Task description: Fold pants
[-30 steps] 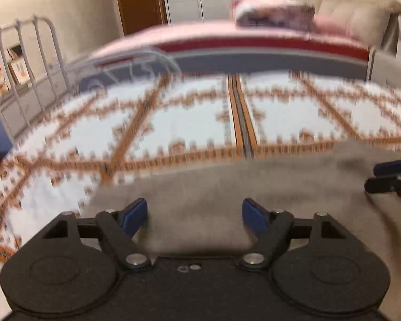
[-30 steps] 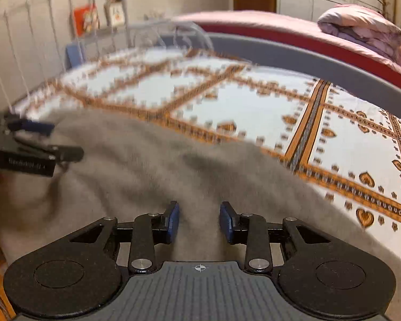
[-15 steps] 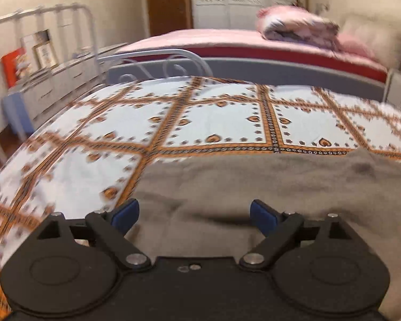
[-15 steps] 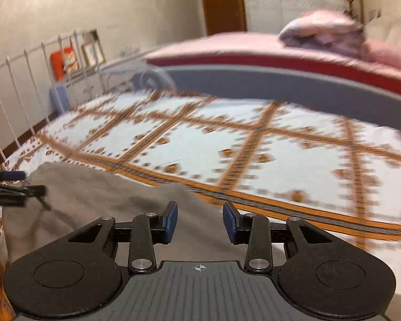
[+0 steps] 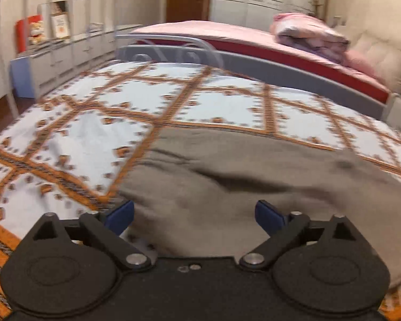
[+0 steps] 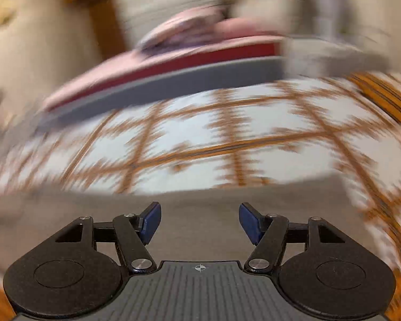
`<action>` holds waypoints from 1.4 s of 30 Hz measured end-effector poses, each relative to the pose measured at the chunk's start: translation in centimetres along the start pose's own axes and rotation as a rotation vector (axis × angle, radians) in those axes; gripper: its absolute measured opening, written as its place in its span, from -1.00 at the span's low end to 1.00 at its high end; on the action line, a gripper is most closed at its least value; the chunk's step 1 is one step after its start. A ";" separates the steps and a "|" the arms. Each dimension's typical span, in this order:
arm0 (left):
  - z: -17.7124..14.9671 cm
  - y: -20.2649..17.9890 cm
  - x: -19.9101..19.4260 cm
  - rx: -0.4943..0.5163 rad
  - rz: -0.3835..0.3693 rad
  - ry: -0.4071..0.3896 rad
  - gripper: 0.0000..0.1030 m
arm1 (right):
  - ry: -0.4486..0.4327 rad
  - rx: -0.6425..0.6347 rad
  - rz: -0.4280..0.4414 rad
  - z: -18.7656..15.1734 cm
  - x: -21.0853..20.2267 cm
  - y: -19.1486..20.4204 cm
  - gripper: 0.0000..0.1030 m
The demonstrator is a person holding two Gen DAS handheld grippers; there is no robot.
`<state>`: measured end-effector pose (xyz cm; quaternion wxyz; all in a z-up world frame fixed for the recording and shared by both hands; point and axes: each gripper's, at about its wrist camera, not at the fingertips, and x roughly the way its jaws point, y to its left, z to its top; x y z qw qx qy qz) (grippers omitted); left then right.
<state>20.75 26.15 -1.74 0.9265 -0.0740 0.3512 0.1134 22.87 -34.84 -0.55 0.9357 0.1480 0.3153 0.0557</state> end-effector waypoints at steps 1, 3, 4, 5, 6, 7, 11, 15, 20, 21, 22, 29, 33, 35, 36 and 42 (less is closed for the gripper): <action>0.1 -0.8 -0.1 0.017 -0.019 0.002 0.78 | -0.017 0.075 -0.026 0.0 -0.9 -2.2 0.26; 0.2 -2.7 -0.5 0.062 -0.061 0.017 0.78 | -0.035 0.174 -0.093 -0.3 -2.6 -6.0 0.25; -0.1 -3.6 -0.6 0.090 -0.086 0.026 0.78 | -0.035 0.227 -0.106 -0.8 -3.4 -7.8 0.25; -0.4 -4.5 -0.5 0.119 -0.102 0.033 0.78 | -0.030 0.296 -0.107 -1.6 -4.0 -9.7 0.24; -0.7 -5.4 -0.4 0.147 -0.107 0.040 0.78 | -0.028 0.346 -0.120 -2.1 -4.6 -11.2 0.17; -0.8 -6.1 -0.3 0.176 -0.103 0.046 0.78 | -0.019 0.378 -0.132 -2.3 -4.9 -12.5 0.11; -1.4 -7.3 0.8 0.209 -0.078 0.080 0.78 | -0.002 0.480 -0.118 -3.5 -6.0 -15.3 -0.50; -1.3 -8.1 1.6 0.203 -0.072 0.094 0.78 | 0.010 0.482 -0.118 -3.1 -4.9 -15.9 -0.50; -1.6 -9.0 1.7 0.239 -0.072 0.111 0.78 | 0.003 0.431 -0.093 -2.8 -2.8 -14.9 -0.70; -1.7 -9.2 1.6 0.257 -0.077 0.109 0.78 | -0.036 0.425 -0.070 -2.6 -2.9 -14.9 -0.70; -1.9 -9.3 1.5 0.279 -0.080 0.108 0.78 | -0.052 0.435 -0.079 -2.6 -3.3 -14.9 -0.70; -2.7 -8.7 1.4 0.306 -0.094 0.139 0.81 | 0.066 0.550 -0.068 -4.8 -3.2 -15.4 -0.68; -2.5 -8.1 0.9 0.279 -0.107 0.129 0.81 | 0.083 0.623 -0.029 -5.1 -2.3 -15.6 -0.68; -2.3 -7.8 0.6 0.247 -0.117 0.128 0.81 | 0.102 0.594 -0.052 -5.1 -1.7 -15.2 -0.68; -2.3 -7.8 0.3 0.239 -0.127 0.125 0.81 | 0.098 0.606 -0.054 -5.2 -1.7 -15.3 -0.68; -2.8 -9.5 -0.1 0.280 -0.130 0.128 0.81 | 0.023 0.628 -0.072 -5.4 -3.7 -14.4 -0.68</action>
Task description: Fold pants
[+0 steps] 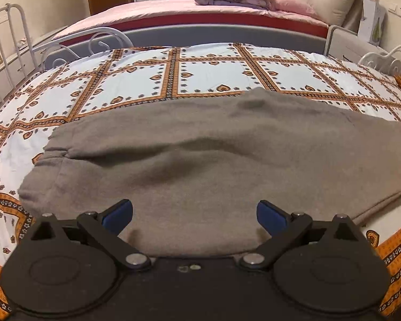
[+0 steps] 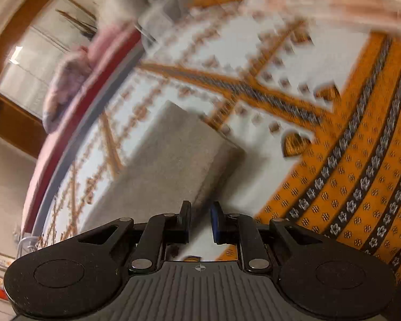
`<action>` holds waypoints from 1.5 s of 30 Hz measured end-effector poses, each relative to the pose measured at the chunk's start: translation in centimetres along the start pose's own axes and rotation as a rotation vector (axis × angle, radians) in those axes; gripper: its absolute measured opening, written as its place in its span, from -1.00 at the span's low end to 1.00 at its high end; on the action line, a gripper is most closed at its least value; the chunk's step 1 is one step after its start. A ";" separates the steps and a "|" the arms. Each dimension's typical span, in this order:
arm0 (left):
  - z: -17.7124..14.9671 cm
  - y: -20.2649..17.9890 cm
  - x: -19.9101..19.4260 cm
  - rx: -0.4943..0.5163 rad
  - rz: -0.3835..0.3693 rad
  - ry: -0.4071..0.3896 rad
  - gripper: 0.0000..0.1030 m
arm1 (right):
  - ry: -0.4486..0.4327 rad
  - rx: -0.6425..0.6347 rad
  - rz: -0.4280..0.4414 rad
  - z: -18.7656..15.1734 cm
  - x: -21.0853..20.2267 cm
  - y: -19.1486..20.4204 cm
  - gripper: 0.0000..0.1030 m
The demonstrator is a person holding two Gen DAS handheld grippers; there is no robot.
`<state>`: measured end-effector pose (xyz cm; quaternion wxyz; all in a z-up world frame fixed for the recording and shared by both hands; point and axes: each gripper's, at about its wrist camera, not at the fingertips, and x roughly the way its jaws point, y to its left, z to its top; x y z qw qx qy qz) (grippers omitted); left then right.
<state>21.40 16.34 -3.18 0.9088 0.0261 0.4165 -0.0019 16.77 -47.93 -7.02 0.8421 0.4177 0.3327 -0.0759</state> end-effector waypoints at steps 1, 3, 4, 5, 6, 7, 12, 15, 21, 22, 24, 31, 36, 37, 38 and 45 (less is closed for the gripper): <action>0.2 -0.3 0.2 -0.002 0.006 0.002 0.81 | -0.027 -0.062 0.007 -0.3 -0.4 1.1 -0.68; 0.5 -1.0 0.7 0.000 0.009 0.008 0.81 | -0.068 -0.229 0.011 -1.4 -0.7 3.8 -0.68; 0.5 -1.3 1.1 0.005 0.017 0.021 0.81 | -0.043 -0.309 0.025 -2.1 -0.2 5.1 -0.68; 0.4 -1.6 1.6 0.014 0.023 0.044 0.82 | -0.014 -0.391 0.015 -3.1 0.5 6.3 -0.68; 0.2 -1.8 2.2 0.027 0.031 0.078 0.83 | 0.003 -0.470 -0.030 -4.1 1.2 7.2 -0.68; -0.2 -2.0 3.0 0.042 0.044 0.122 0.84 | 0.023 -0.530 -0.086 -5.0 2.0 7.6 -0.68; -0.7 -0.9 1.3 0.020 0.053 0.088 0.77 | 0.080 -0.675 -0.184 -7.2 2.3 8.7 -0.67; -0.1 -0.9 -0.3 -0.004 0.027 -0.013 0.78 | 0.012 -0.738 -0.053 -8.6 0.7 10.6 -0.67; 0.0 -5.0 1.3 0.117 -0.030 0.030 0.85 | 0.097 -0.907 0.214 -15.8 3.1 18.6 -0.66; -0.5 -5.5 2.1 0.147 -0.016 0.084 0.85 | 0.126 -0.945 0.229 -17.4 3.8 19.5 -0.66; -1.0 -5.1 2.7 0.149 -0.016 0.119 0.89 | 0.198 -1.037 0.196 -20.1 5.9 20.7 -0.47; -0.2 -0.3 0.3 -0.005 0.080 -0.007 0.75 | 0.169 -1.003 0.255 -20.1 6.0 23.0 -0.43; 0.6 1.8 0.6 -0.050 0.102 -0.022 0.75 | 0.169 -1.014 0.287 -20.8 7.3 26.1 -0.43; 0.9 2.0 1.0 -0.053 0.103 -0.022 0.75 | 0.169 -1.019 0.301 -21.4 7.6 26.7 -0.43; 1.2 2.3 1.3 -0.060 0.105 -0.024 0.75 | 0.171 -1.026 0.312 -21.8 7.8 27.3 -0.43; 1.9 4.2 3.9 -0.077 0.120 -0.003 0.77 | 0.177 -1.060 0.360 -25.2 10.2 30.0 -0.43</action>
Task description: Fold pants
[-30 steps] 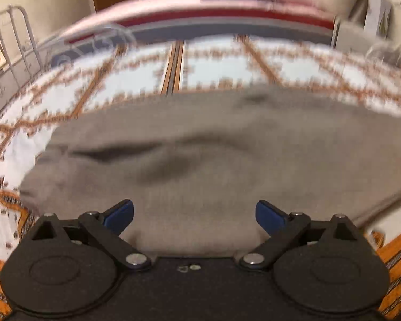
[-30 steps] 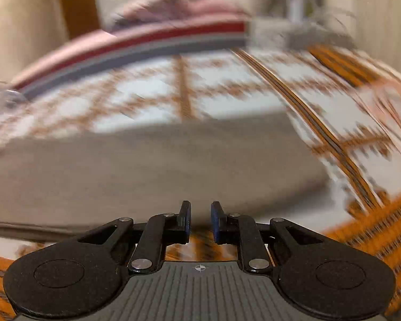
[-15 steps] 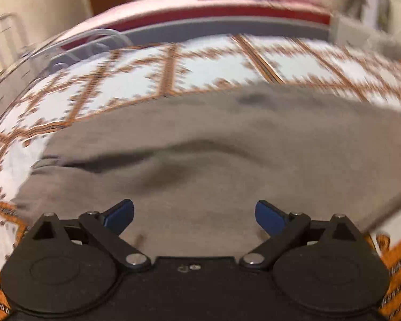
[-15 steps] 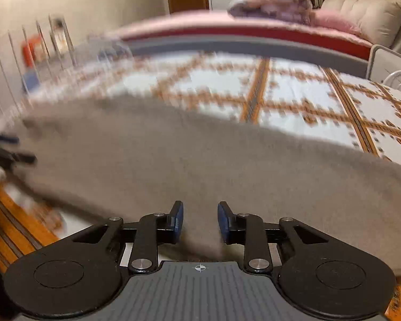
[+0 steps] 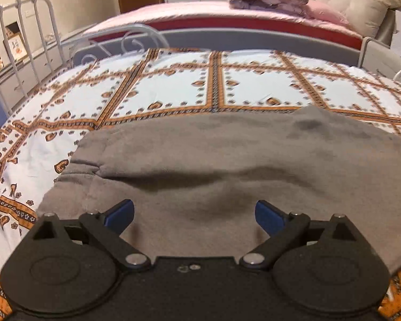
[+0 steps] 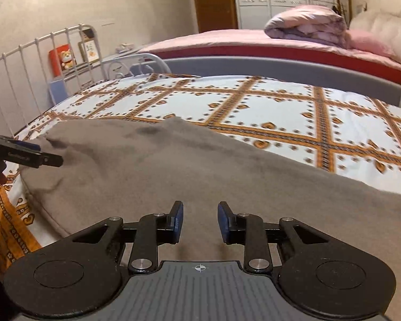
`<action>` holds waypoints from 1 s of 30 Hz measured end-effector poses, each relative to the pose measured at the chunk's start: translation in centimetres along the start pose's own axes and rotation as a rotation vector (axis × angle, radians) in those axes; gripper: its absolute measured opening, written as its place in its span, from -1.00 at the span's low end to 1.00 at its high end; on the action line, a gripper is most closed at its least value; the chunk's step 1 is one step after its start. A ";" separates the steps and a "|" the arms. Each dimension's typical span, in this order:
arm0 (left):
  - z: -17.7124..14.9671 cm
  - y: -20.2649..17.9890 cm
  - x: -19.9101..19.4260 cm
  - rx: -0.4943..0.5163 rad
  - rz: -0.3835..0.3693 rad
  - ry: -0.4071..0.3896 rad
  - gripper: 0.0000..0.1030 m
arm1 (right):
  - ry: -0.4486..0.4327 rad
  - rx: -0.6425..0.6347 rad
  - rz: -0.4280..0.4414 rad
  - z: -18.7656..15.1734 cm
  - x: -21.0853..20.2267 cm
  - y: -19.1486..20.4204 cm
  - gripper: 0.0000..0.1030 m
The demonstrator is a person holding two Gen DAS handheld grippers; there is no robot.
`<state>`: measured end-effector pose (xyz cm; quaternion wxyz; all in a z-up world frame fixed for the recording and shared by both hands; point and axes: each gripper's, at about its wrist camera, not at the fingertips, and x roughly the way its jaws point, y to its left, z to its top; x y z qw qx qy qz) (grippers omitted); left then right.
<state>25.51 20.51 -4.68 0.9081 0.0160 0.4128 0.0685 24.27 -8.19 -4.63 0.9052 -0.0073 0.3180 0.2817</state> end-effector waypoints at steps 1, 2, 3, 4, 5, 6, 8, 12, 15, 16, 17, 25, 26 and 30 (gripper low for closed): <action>0.0 0.4 0.9 -0.001 0.011 0.028 0.77 | 0.005 -0.005 -0.011 0.1 0.8 0.2 -0.43; -0.1 0.7 1.8 -0.002 0.010 0.051 0.80 | 0.032 -0.015 -0.038 0.2 1.8 0.2 -0.42; -0.1 0.9 2.1 -0.007 0.003 0.053 0.80 | 0.084 -0.019 -0.077 0.2 3.1 0.1 -0.39; 0.1 0.7 1.9 -0.010 0.009 0.045 0.79 | 0.118 -0.016 -0.082 0.3 4.0 -0.3 -0.36; 0.5 0.5 1.5 -0.015 0.020 0.029 0.77 | 0.101 -0.007 -0.073 0.7 3.8 -0.6 -0.32; 0.8 0.4 1.1 -0.023 0.022 0.007 0.77 | 0.097 0.003 -0.071 1.2 3.6 -0.7 -0.31; 1.6 0.0 0.5 -0.041 0.022 -0.045 0.77 | 0.038 0.030 -0.058 2.1 2.6 -1.1 -0.31; 2.6 0.0 2.6 -0.040 0.046 -0.023 0.81 | 0.027 0.034 -0.075 4.0 3.9 -2.0 -0.31; 2.3 0.4 4.0 0.007 0.061 0.014 0.83 | 0.157 0.020 -0.211 4.1 8.1 -3.9 -0.27; 2.6 0.3 3.6 0.013 0.061 0.002 0.83 | 0.141 0.051 -0.201 4.3 7.9 -4.5 -0.27; 2.9 0.6 2.9 0.011 0.056 -0.027 0.76 | 0.123 0.075 -0.199 5.0 7.6 -4.7 -0.27; 4.5 7.7 3.8 -0.123 0.106 -0.040 0.59 | -0.029 0.062 -0.008 9.2 9.0 -2.3 -0.26; 4.4 8.4 4.2 -0.132 0.081 -0.034 0.64 | -0.022 0.058 0.006 9.8 9.7 -1.9 -0.26; 4.6 10.0 5.7 -0.164 -0.015 -0.027 0.66 | -0.017 0.002 0.027 11.4 12.4 0.1 -0.09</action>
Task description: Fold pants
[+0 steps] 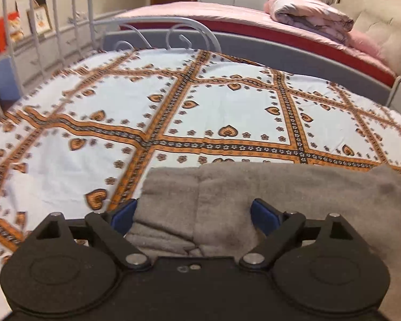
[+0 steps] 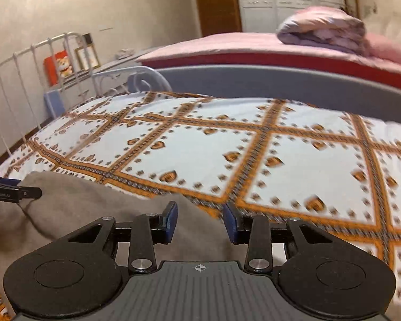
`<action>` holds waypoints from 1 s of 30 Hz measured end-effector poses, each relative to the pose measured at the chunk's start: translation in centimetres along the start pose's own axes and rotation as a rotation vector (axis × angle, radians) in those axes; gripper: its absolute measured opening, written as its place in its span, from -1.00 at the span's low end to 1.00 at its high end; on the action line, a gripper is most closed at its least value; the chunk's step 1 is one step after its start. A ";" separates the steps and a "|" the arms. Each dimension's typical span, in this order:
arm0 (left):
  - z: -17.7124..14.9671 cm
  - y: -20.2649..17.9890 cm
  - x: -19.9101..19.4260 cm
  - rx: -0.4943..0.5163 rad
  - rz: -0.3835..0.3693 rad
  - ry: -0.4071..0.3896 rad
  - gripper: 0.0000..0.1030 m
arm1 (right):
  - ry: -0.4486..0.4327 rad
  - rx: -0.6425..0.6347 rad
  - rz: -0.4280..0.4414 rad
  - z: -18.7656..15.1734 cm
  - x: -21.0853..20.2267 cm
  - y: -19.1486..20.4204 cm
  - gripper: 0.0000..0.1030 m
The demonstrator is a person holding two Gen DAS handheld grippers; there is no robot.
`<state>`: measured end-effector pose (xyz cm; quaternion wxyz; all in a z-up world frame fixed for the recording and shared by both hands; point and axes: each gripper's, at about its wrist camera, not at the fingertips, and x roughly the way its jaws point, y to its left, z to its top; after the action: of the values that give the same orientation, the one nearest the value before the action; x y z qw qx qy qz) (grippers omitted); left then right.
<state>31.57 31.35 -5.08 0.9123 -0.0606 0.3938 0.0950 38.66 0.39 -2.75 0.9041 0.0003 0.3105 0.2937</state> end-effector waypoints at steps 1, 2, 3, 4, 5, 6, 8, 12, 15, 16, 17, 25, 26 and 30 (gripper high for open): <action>0.2 0.2 0.2 0.003 -0.014 -0.004 0.68 | 0.008 -0.006 0.005 0.4 0.9 0.3 0.06; 0.3 0.4 0.4 0.000 -0.030 -0.002 0.69 | 0.019 -0.012 0.011 0.5 1.6 0.4 0.34; 0.4 0.6 0.7 -0.011 -0.049 0.006 0.69 | 0.026 -0.023 0.007 0.6 2.3 0.6 0.44; 0.4 0.8 1.0 -0.028 -0.063 0.013 0.66 | 0.038 -0.043 0.011 0.7 3.0 0.9 0.44; 0.4 1.0 1.2 -0.056 -0.087 0.026 0.59 | 0.055 -0.060 0.024 0.7 3.6 1.1 0.44; 0.4 1.1 1.6 -0.075 -0.111 0.042 0.52 | 0.075 -0.074 0.025 0.7 4.2 1.3 0.44; 0.4 1.1 1.7 -0.060 -0.103 0.030 0.46 | 0.113 -0.091 0.019 0.3 5.0 1.5 0.43; -0.2 -1.5 3.5 0.106 0.030 0.009 0.63 | 0.111 -0.123 -0.102 -0.4 5.9 1.6 0.44; 0.1 -1.4 1.8 0.088 0.047 -0.037 0.70 | 0.110 -0.049 -0.089 -0.1 4.9 0.9 0.44; 0.0 -1.1 0.6 0.073 0.052 -0.063 0.70 | 0.081 -0.052 -0.091 0.0 3.6 0.8 0.44; -0.3 -0.7 -0.9 0.056 0.071 -0.097 0.72 | 0.054 -0.065 -0.089 0.0 2.2 0.8 0.44; -6.9 4.4 -9.0 -0.241 0.005 -0.128 0.58 | -0.056 -0.184 -0.161 -4.6 -13.2 -4.7 0.44; -7.6 4.4 -9.3 -0.237 0.009 -0.099 0.51 | -0.058 -0.167 -0.189 -5.6 -15.3 -6.0 0.44; -8.7 4.8 -9.8 -0.298 -0.036 -0.040 0.15 | -0.043 -0.081 -0.317 -8.9 -22.1 -10.8 0.44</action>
<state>17.77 33.17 -4.05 0.9024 -0.2005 0.3558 0.1370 25.35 -21.85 0.44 0.9447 -0.0789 0.2753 0.1598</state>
